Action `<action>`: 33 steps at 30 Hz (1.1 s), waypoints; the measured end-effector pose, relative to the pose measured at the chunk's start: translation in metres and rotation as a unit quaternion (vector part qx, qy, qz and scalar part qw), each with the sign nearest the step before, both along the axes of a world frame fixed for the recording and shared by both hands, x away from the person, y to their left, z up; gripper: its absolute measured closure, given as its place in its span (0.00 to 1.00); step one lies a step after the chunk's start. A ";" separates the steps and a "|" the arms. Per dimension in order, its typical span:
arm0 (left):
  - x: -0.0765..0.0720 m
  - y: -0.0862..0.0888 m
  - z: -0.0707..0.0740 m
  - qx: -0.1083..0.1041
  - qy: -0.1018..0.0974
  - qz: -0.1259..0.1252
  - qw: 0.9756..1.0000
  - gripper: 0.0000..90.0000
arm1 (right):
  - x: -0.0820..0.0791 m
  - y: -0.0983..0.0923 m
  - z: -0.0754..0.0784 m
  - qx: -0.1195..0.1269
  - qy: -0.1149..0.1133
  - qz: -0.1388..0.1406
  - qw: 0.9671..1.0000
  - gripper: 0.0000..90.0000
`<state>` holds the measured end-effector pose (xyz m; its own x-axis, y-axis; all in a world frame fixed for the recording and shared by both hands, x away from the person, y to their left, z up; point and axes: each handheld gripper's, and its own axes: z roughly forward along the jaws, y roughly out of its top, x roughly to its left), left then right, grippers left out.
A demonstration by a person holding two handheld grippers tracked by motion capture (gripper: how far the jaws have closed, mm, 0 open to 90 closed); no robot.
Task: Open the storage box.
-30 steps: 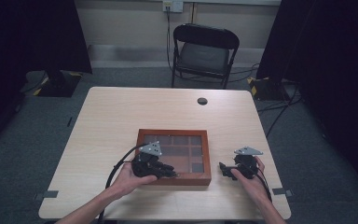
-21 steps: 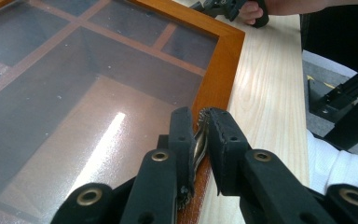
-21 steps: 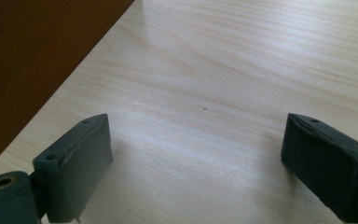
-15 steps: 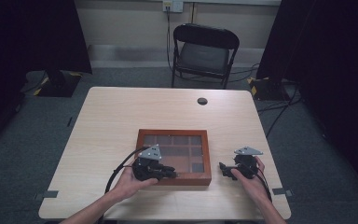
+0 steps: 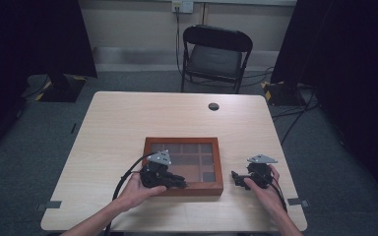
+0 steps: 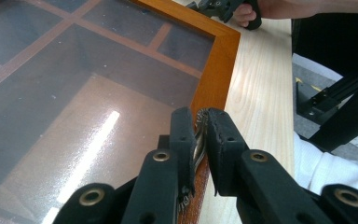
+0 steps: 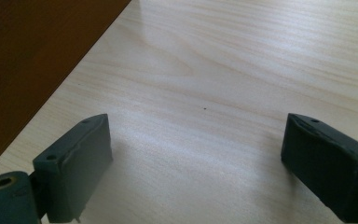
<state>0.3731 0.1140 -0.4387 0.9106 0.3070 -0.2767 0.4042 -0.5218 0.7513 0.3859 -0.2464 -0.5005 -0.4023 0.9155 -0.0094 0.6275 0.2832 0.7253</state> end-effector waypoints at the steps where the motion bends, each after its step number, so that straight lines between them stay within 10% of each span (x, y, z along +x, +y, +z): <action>1: 0.000 0.000 0.001 -0.001 0.001 -0.002 1.000 0.90 | 0.000 0.000 0.000 0.000 0.000 0.000 1.000 0.09; 33: 0.006 0.010 0.023 -0.016 0.007 -0.004 1.000 0.90 | 0.000 0.000 0.000 -0.001 -0.001 0.001 1.000 0.09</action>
